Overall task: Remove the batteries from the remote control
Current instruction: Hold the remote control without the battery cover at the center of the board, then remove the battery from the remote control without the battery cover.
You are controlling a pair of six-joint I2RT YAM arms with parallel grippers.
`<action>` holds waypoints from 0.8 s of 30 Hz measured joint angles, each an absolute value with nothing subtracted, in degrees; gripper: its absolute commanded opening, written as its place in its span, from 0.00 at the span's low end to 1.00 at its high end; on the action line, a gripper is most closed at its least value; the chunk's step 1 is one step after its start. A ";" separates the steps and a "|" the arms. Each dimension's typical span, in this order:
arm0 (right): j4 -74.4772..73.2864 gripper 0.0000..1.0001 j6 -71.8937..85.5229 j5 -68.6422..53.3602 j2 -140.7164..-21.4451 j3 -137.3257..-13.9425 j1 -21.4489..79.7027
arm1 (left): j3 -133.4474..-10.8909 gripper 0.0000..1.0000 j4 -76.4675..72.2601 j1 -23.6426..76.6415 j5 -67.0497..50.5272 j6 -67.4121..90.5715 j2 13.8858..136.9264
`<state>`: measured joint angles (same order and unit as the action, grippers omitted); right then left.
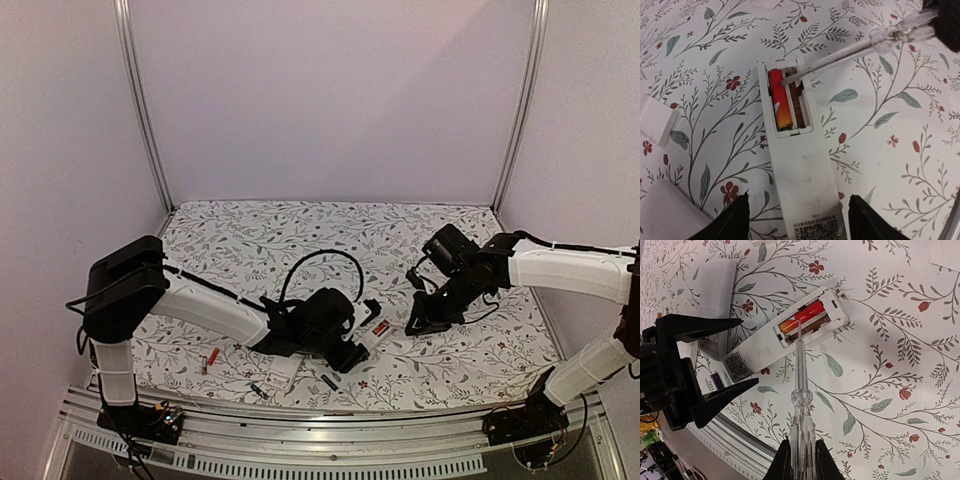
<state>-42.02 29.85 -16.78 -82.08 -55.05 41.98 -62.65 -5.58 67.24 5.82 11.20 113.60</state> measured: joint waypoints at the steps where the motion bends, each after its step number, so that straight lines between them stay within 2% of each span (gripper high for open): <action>1: -42.04 0.00 30.02 -16.73 -82.26 -55.05 41.98 | -62.65 0.67 -5.32 67.24 5.82 10.92 113.84; 8: -42.02 0.00 30.24 -16.75 -84.18 -55.05 41.98 | -63.13 0.63 -5.04 68.01 5.43 8.78 114.56; 24: -38.33 0.00 31.79 -17.56 -83.18 -51.16 41.93 | -64.60 0.30 -4.62 68.58 8.47 7.29 116.07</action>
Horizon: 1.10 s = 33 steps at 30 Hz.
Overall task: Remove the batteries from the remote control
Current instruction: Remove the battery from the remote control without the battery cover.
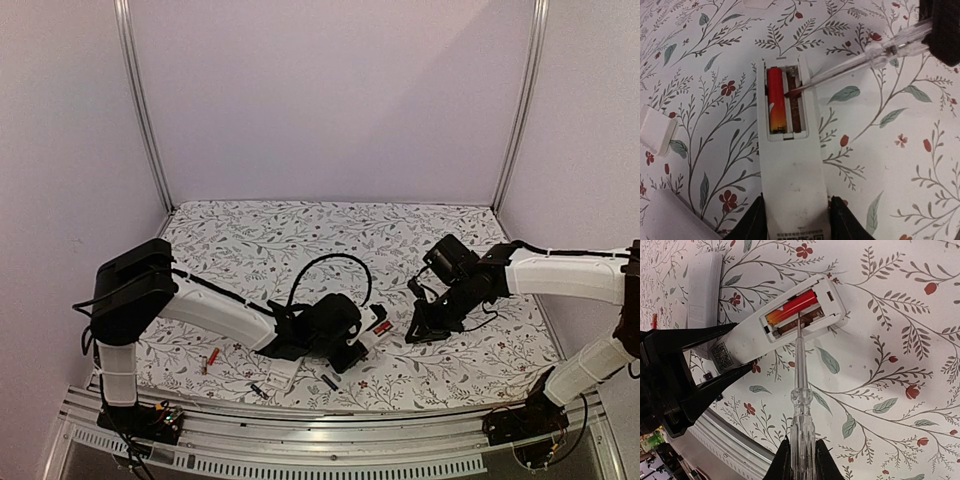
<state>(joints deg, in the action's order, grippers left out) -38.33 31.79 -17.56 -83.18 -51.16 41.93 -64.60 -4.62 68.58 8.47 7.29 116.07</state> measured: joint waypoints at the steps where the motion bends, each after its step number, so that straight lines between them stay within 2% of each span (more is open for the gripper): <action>1: -37.56 0.00 32.12 -17.69 -82.78 -50.43 41.93 | -64.64 0.26 -4.64 68.58 8.62 7.25 116.16; 3: -35.40 0.00 32.99 -18.02 -81.62 -48.47 41.85 | -64.69 0.22 -4.60 68.60 8.78 7.14 116.18; 12: -20.62 0.00 38.44 -19.14 -77.14 -37.76 41.56 | -64.86 0.18 -4.49 68.60 9.41 6.52 116.38; 24: -11.86 0.00 42.65 -21.08 -76.86 -32.62 41.56 | -65.34 0.18 -3.55 68.55 9.63 6.87 116.40; 26: -11.75 0.00 42.76 -21.17 -76.64 -32.60 41.58 | -65.45 0.21 -3.38 68.51 9.63 7.01 116.40; 29: -12.49 0.00 42.87 -20.60 -75.77 -32.64 41.58 | -65.54 0.32 -3.20 68.05 9.28 7.38 116.40; 31: -13.63 0.00 42.89 -19.07 -74.70 -32.84 41.60 | -65.54 0.42 -3.11 67.66 8.58 7.77 116.31; 33: -15.49 0.00 42.92 -17.52 -73.32 -33.36 41.58 | -65.54 0.56 -3.05 66.98 7.46 8.51 116.14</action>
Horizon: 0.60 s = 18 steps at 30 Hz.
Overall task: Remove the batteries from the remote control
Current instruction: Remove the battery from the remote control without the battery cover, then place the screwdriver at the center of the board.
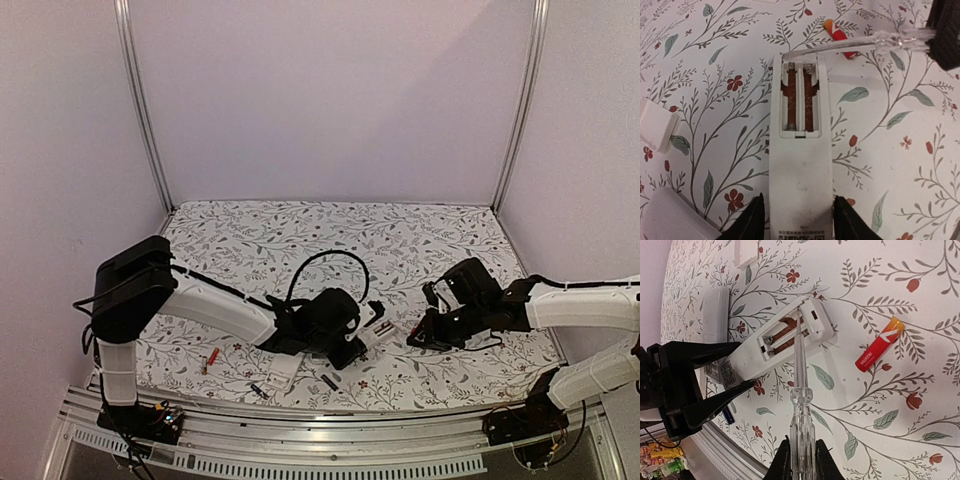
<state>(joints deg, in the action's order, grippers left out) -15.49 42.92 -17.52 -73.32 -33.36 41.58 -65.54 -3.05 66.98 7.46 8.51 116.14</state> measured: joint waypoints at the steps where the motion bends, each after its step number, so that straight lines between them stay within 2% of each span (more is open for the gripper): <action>1: -16.49 0.00 42.92 -16.29 -72.20 -33.61 41.58 | -65.54 0.63 -2.74 66.63 6.79 8.73 115.92; 3: -18.24 0.00 42.98 -14.39 -70.00 -34.20 41.52 | -65.54 0.71 -2.24 65.89 5.41 9.23 115.22; 6: -19.88 0.00 43.24 -10.57 -66.89 -35.33 41.36 | -65.60 0.77 -2.02 64.75 3.33 10.13 112.38; 13: -21.45 0.00 44.91 2.94 -65.17 -35.59 40.62 | -66.70 0.79 -3.29 60.82 -2.66 13.72 101.32; 18: -21.45 0.00 47.66 12.08 -65.56 -33.17 39.48 | -62.15 0.78 -5.76 52.10 -5.48 17.74 94.35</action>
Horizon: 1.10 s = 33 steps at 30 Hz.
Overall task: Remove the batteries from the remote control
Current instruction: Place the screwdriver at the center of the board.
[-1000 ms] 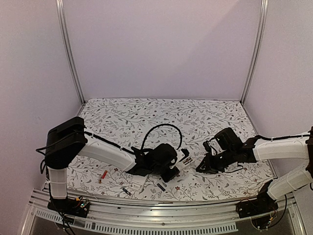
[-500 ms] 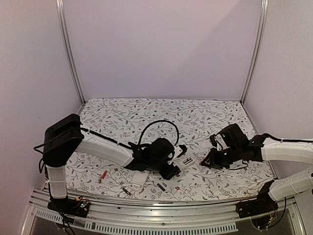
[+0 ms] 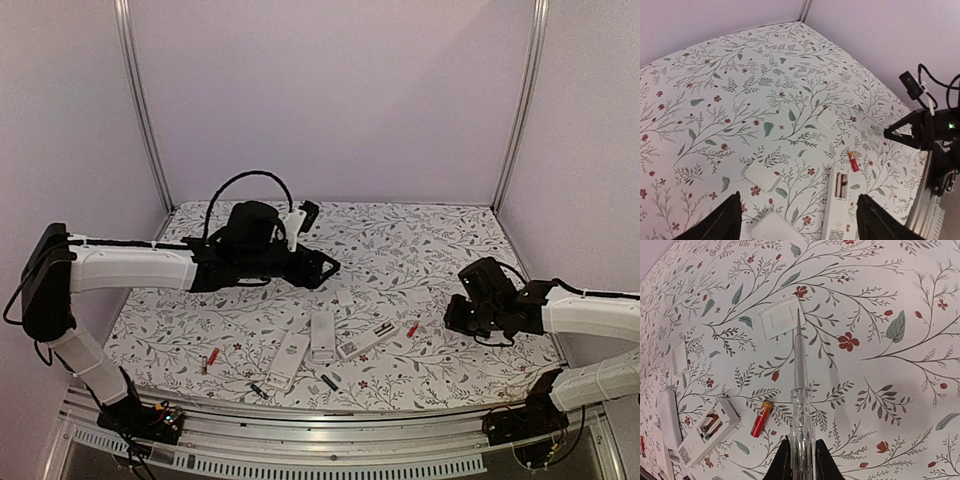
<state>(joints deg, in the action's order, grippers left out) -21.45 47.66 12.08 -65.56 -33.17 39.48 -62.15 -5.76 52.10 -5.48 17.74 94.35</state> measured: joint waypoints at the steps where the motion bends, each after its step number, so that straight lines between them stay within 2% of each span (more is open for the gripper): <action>1: -21.26 0.00 48.21 13.06 -65.56 -32.16 39.18 | -60.31 0.78 -6.00 49.87 -5.87 18.55 93.21; 5: -18.17 0.03 49.71 13.96 -66.11 -27.00 38.54 | -53.91 0.79 -6.68 41.52 -7.84 21.47 90.70; 6: -17.50 0.06 49.93 13.89 -66.57 -26.30 38.52 | -52.29 0.79 -6.79 39.42 -8.45 22.24 89.97; 11: -13.19 0.34 51.37 13.32 -69.32 -25.08 38.48 | -48.90 0.79 -7.01 32.58 -9.56 24.10 86.89; 14: -11.42 0.47 51.77 12.78 -70.24 -25.04 38.48 | -48.45 0.79 -7.90 31.11 -9.72 24.32 85.08; 16: -10.74 0.55 52.07 12.62 -70.70 -25.04 38.48 | -48.10 0.79 -8.49 30.72 -9.85 24.34 84.16; 21: -9.96 0.64 52.75 12.38 -70.91 -25.04 38.46 | -46.72 0.79 -9.13 30.26 -10.07 24.51 83.72; 25: -10.02 0.85 52.56 12.23 -70.91 -25.21 38.46 | -46.26 0.79 -9.17 29.85 -9.91 24.53 83.70; 28: -11.55 0.95 51.79 12.56 -70.94 -27.22 38.37 | -46.22 0.79 -9.17 29.43 -9.47 24.29 83.57; 33: -13.34 0.99 46.83 12.93 -72.95 -35.35 34.70 | -45.93 0.79 -9.61 25.54 -8.78 22.83 83.66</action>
<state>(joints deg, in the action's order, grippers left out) -13.34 46.83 12.93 -72.95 -35.35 34.70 -45.93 -9.61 25.54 -8.78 22.83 83.66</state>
